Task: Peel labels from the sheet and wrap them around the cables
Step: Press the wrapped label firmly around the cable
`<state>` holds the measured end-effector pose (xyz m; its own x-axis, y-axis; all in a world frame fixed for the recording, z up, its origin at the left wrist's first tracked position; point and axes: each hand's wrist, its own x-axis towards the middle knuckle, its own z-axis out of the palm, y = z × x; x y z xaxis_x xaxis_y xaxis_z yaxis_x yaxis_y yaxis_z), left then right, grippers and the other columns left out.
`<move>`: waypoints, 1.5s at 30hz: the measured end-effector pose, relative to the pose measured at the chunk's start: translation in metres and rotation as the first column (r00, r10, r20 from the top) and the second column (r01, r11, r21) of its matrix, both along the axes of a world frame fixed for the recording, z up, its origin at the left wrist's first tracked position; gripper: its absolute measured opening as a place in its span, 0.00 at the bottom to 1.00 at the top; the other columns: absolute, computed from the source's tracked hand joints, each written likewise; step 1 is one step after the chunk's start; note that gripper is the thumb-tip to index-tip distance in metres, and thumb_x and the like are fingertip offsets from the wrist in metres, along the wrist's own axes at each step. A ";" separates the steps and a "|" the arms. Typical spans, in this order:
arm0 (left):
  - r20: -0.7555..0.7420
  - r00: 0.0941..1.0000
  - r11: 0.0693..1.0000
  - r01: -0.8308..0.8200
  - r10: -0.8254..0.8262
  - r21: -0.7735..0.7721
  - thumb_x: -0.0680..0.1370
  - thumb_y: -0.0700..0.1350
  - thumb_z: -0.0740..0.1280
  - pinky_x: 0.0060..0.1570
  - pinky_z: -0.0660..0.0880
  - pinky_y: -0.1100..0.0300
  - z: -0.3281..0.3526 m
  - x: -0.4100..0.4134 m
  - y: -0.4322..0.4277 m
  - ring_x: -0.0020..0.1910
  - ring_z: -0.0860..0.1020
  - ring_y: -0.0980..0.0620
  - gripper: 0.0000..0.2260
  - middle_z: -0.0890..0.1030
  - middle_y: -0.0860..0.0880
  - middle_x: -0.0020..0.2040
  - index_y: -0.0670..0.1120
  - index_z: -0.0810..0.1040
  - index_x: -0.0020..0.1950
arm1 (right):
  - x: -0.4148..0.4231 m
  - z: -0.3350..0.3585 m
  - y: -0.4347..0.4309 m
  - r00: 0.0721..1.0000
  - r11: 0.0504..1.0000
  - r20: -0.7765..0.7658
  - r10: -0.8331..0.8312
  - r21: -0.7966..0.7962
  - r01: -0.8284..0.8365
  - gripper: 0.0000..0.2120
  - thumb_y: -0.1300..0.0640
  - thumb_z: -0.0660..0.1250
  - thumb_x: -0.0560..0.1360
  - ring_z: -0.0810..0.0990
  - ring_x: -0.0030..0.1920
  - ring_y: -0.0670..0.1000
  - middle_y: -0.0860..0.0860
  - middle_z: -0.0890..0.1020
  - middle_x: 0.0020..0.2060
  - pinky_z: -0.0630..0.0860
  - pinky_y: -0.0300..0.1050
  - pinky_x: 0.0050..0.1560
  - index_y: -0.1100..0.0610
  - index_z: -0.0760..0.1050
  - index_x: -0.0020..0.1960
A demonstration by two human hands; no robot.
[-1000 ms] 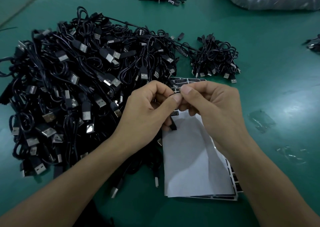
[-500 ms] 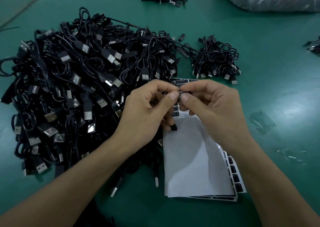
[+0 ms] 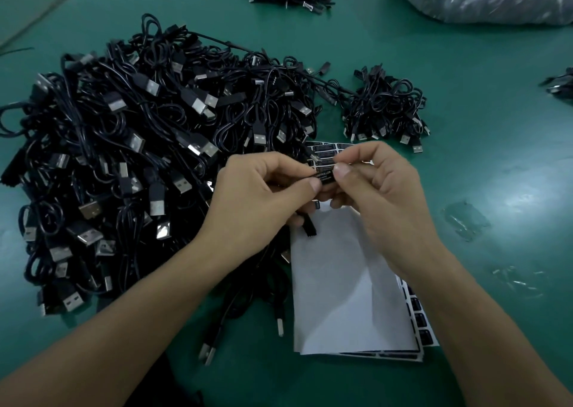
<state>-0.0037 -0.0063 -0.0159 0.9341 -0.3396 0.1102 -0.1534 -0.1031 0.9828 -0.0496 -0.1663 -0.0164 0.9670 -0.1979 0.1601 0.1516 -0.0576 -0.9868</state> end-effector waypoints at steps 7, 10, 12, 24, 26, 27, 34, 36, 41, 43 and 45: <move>-0.115 0.993 0.998 -0.019 0.011 -0.063 0.77 0.40 0.72 0.33 0.82 0.59 0.013 0.000 0.001 0.34 0.85 0.48 0.06 0.85 0.45 0.34 0.43 0.84 0.39 | -0.003 0.007 0.008 0.996 0.993 0.052 -0.067 0.096 0.062 0.06 0.61 0.68 0.80 0.84 0.36 0.48 0.51 0.85 0.35 0.78 0.38 0.40 0.55 0.72 0.54; -0.013 0.996 0.989 -0.090 0.090 -0.117 0.77 0.40 0.72 0.33 0.81 0.60 0.019 -0.002 0.001 0.33 0.84 0.51 0.08 0.85 0.46 0.34 0.45 0.85 0.39 | -0.007 0.012 0.014 0.999 0.994 -0.047 0.006 0.106 -0.001 0.14 0.53 0.75 0.73 0.84 0.36 0.49 0.52 0.86 0.37 0.77 0.38 0.37 0.57 0.76 0.53; -0.003 0.988 0.970 -0.155 0.157 -0.187 0.77 0.40 0.72 0.33 0.79 0.63 0.024 -0.003 0.001 0.33 0.82 0.54 0.09 0.84 0.48 0.33 0.46 0.85 0.37 | -0.010 0.012 0.021 0.993 0.999 -0.110 0.044 -0.020 -0.047 0.15 0.51 0.79 0.66 0.84 0.36 0.48 0.51 0.86 0.37 0.77 0.39 0.36 0.54 0.80 0.49; -0.307 0.912 0.796 -0.392 0.271 -0.462 0.81 0.38 0.67 0.34 0.80 0.57 0.037 -0.002 0.000 0.42 0.86 0.47 0.12 0.77 0.48 0.31 0.43 0.75 0.36 | -0.026 0.003 0.066 0.999 0.910 0.027 0.038 -0.413 -0.024 0.16 0.58 0.71 0.73 0.81 0.37 0.42 0.38 0.82 0.38 0.76 0.36 0.35 0.41 0.71 0.52; -0.318 0.913 0.781 -0.389 0.256 -0.488 0.81 0.37 0.65 0.35 0.81 0.56 0.041 0.002 0.003 0.42 0.86 0.45 0.12 0.77 0.48 0.31 0.42 0.74 0.36 | -0.024 0.005 0.064 1.000 0.940 0.009 0.000 -0.341 0.003 0.14 0.61 0.71 0.73 0.81 0.36 0.43 0.40 0.83 0.37 0.77 0.35 0.36 0.44 0.76 0.52; -0.323 0.917 0.782 -0.376 0.235 -0.497 0.81 0.37 0.63 0.36 0.81 0.56 0.043 0.004 0.006 0.42 0.86 0.45 0.11 0.78 0.47 0.31 0.41 0.74 0.38 | -0.022 0.008 0.061 1.000 0.954 0.007 -0.013 -0.300 0.015 0.13 0.61 0.70 0.73 0.82 0.35 0.44 0.42 0.84 0.37 0.78 0.37 0.37 0.45 0.78 0.51; -0.341 0.926 0.831 -0.316 0.163 -0.458 0.82 0.41 0.63 0.36 0.81 0.56 0.048 0.008 0.013 0.39 0.85 0.48 0.06 0.85 0.45 0.38 0.42 0.78 0.48 | 0.013 0.039 -0.006 0.947 0.915 0.050 -0.317 -0.246 0.319 0.10 0.58 0.71 0.73 0.83 0.35 0.51 0.45 0.86 0.37 0.83 0.48 0.38 0.46 0.83 0.51; -0.270 0.947 0.881 -0.272 0.174 -0.387 0.82 0.39 0.64 0.32 0.78 0.58 0.045 0.006 0.012 0.34 0.81 0.51 0.09 0.81 0.47 0.34 0.45 0.76 0.42 | 0.044 0.042 -0.032 0.896 0.823 0.073 -0.438 -0.369 0.432 0.11 0.59 0.70 0.73 0.82 0.37 0.39 0.40 0.85 0.35 0.81 0.40 0.47 0.48 0.84 0.53; -0.213 0.963 0.930 -0.223 0.165 -0.290 0.81 0.38 0.64 0.26 0.73 0.62 0.039 0.000 0.010 0.27 0.76 0.54 0.11 0.78 0.50 0.31 0.47 0.77 0.40 | 0.119 0.042 -0.085 0.782 0.687 -0.021 -0.622 -0.494 0.533 0.15 0.62 0.65 0.75 0.81 0.49 0.51 0.54 0.83 0.52 0.74 0.32 0.49 0.56 0.83 0.60; -0.224 0.962 0.936 -0.218 0.158 -0.276 0.81 0.38 0.65 0.24 0.72 0.62 0.037 0.001 0.008 0.26 0.75 0.54 0.12 0.78 0.50 0.30 0.48 0.78 0.38 | 0.135 0.037 -0.094 0.752 0.652 -0.069 -0.656 -0.553 0.519 0.13 0.64 0.63 0.77 0.80 0.49 0.58 0.61 0.78 0.60 0.77 0.41 0.51 0.60 0.82 0.57; -0.228 0.961 0.941 -0.217 0.159 -0.259 0.80 0.38 0.65 0.23 0.71 0.62 0.035 0.002 0.009 0.25 0.75 0.54 0.13 0.77 0.50 0.29 0.49 0.78 0.37 | 0.142 0.032 -0.096 0.747 0.616 -0.064 -0.662 -0.614 0.493 0.11 0.64 0.62 0.78 0.79 0.56 0.62 0.63 0.81 0.56 0.78 0.47 0.53 0.66 0.82 0.53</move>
<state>-0.0019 0.0023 0.0194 0.9902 -0.1380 -0.0213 0.0451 0.1719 0.9841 0.0923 -0.2622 0.0155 0.6960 -0.6937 0.1855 -0.3552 -0.5571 -0.7507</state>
